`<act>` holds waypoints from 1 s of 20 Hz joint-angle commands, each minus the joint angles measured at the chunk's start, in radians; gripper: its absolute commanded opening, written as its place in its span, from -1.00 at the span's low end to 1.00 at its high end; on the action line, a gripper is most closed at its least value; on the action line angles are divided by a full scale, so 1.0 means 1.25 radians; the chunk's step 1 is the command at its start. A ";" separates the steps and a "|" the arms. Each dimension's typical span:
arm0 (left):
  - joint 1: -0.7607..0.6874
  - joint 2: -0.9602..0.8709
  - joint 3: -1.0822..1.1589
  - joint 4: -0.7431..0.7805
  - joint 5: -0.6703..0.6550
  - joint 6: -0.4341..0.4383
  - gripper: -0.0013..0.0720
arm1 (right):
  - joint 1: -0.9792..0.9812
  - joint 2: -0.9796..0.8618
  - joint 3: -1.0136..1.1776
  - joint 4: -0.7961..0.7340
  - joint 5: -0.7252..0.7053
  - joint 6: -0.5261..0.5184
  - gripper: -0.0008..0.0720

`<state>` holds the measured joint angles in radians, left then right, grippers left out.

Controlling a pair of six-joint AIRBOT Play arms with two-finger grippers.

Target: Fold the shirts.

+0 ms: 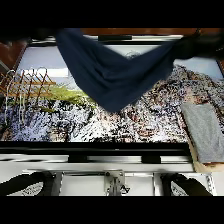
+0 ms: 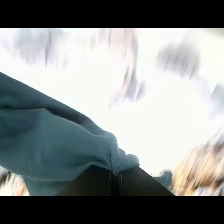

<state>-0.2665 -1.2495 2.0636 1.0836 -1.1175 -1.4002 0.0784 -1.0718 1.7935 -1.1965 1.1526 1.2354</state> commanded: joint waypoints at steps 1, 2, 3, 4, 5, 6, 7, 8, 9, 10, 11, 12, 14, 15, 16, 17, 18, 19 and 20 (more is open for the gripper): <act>0.000 0.134 0.079 0.051 0.049 -0.008 -0.87 | 0.000 0.144 0.142 -0.020 -0.039 0.018 -0.76; 0.000 0.185 0.027 0.068 0.047 -0.009 -0.87 | 0.000 0.178 0.144 -0.020 -0.038 0.033 -0.77; 0.000 0.237 -0.038 0.091 0.047 -0.033 -0.88 | 0.000 0.205 0.144 -0.020 -0.033 0.039 -0.76; 0.000 0.279 -0.094 0.101 0.042 -0.057 -0.87 | 0.000 0.222 0.144 -0.021 -0.031 0.045 -0.76; 0.000 0.309 -0.143 0.101 0.023 -0.063 -0.87 | 0.000 0.232 0.144 -0.021 -0.032 0.053 -0.76; 0.000 0.325 -0.178 0.101 -0.004 -0.063 -0.87 | 0.000 0.232 0.144 -0.020 -0.031 0.060 -0.76; 0.000 0.331 -0.207 0.100 -0.036 -0.063 -0.87 | 0.000 0.228 0.144 -0.019 -0.025 0.072 -0.76; 0.000 0.330 -0.229 0.103 -0.064 -0.062 -0.87 | 0.000 0.216 0.144 -0.012 -0.008 0.081 -0.76; 0.000 0.326 -0.251 0.115 -0.081 -0.062 -0.87 | 0.000 0.199 0.144 -0.005 0.031 0.087 -0.76; 0.000 0.321 -0.276 0.134 -0.087 -0.062 -0.87 | 0.000 0.181 0.144 -0.005 0.093 0.092 -0.76; 0.000 0.319 -0.302 0.159 -0.085 -0.062 -0.87 | 0.000 0.156 0.144 -0.016 0.181 0.092 -0.76; 0.000 0.316 -0.333 0.187 -0.086 -0.063 -0.87 | 0.000 0.128 0.144 -0.035 0.270 0.092 -0.76; 0.000 0.307 -0.408 0.203 -0.085 -0.062 -0.87 | 0.000 0.057 0.144 -0.069 0.435 0.094 -0.76; -0.001 0.302 -0.453 0.201 -0.086 -0.063 -0.87 | 0.000 0.019 0.139 -0.072 0.485 0.094 -0.76; -0.002 0.296 -0.511 0.201 -0.086 -0.062 -0.87 | 0.000 -0.015 0.126 -0.071 0.497 0.094 -0.76; -0.002 0.292 -0.575 0.201 -0.085 -0.062 -0.87 | 0.000 -0.049 0.105 -0.071 0.484 0.093 -0.76; -0.002 0.286 -0.649 0.201 -0.085 -0.062 -0.87 | 0.000 -0.086 0.082 -0.072 0.452 0.089 -0.76; -0.002 0.280 -0.716 0.199 -0.083 -0.062 -0.87 | 0.000 -0.124 0.065 -0.071 0.410 0.085 -0.76; -0.002 0.272 -0.783 0.186 -0.075 -0.063 -0.87 | 0.000 -0.166 0.054 -0.071 0.360 0.085 -0.76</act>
<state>-0.2687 -0.8921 1.2896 1.3235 -1.2156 -1.4780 0.0784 -1.1580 1.9049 -1.2808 1.6451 1.3476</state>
